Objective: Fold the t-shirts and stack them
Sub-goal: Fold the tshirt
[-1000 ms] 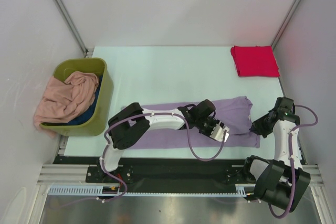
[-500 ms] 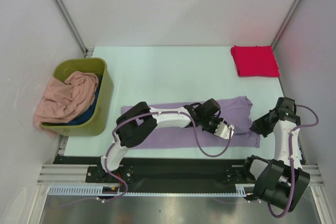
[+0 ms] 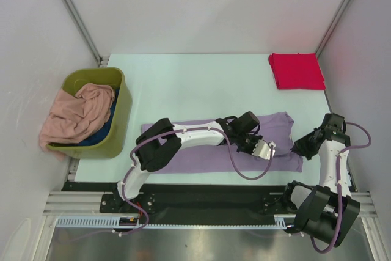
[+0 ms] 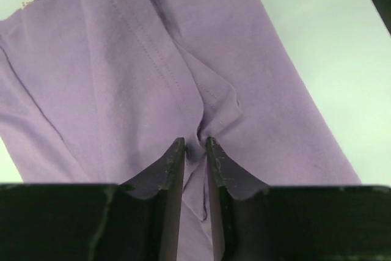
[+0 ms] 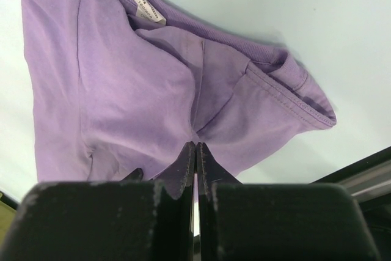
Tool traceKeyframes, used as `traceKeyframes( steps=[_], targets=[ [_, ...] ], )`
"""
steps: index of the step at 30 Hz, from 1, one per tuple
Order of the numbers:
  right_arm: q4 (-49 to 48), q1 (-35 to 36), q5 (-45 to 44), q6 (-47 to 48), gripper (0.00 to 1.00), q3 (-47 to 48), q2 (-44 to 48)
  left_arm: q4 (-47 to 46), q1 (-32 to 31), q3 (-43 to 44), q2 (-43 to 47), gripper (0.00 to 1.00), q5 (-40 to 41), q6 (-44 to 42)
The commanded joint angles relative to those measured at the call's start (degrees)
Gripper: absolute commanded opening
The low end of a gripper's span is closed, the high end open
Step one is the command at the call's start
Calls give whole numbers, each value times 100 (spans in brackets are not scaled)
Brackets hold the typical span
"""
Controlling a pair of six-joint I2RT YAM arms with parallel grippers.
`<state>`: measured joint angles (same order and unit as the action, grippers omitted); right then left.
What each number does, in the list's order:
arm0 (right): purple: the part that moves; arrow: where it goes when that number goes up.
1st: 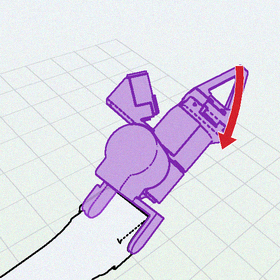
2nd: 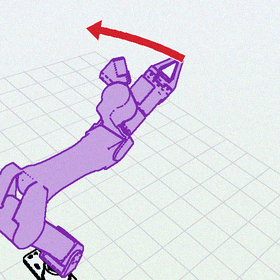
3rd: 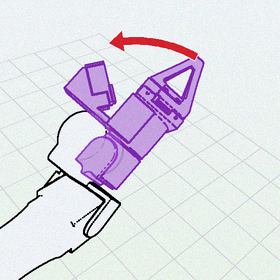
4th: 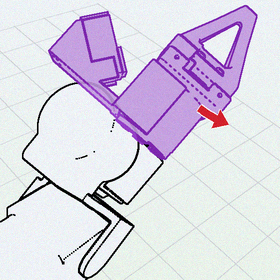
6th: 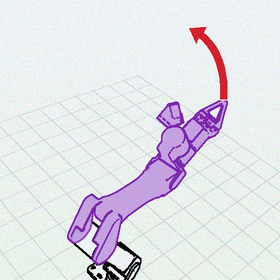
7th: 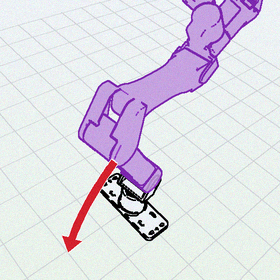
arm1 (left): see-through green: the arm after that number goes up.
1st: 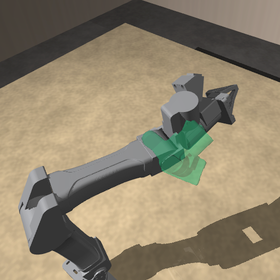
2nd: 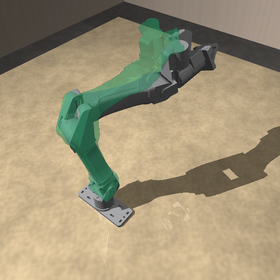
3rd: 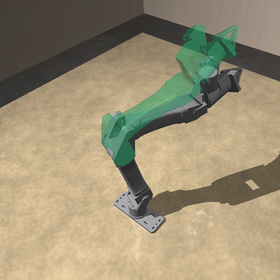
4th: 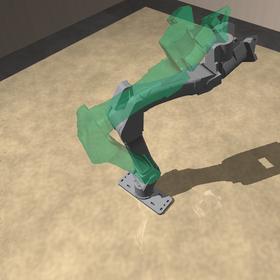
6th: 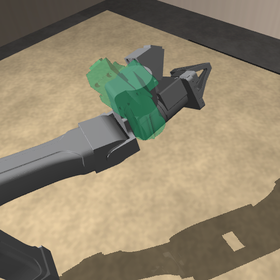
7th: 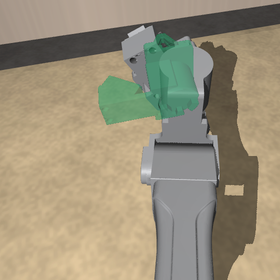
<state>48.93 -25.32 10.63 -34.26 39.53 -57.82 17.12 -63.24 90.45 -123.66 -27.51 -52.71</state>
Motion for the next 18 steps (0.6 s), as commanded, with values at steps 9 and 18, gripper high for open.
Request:
traceKeyframes(
  steps=[9,18],
  targets=[
    [-120,-69,106,104,0,20,8,88,-4,243,96,35,-227,120],
    [-103,-131,149,121,0,29,34,-167,31,674,-150,34,-36,1052]
  ],
)
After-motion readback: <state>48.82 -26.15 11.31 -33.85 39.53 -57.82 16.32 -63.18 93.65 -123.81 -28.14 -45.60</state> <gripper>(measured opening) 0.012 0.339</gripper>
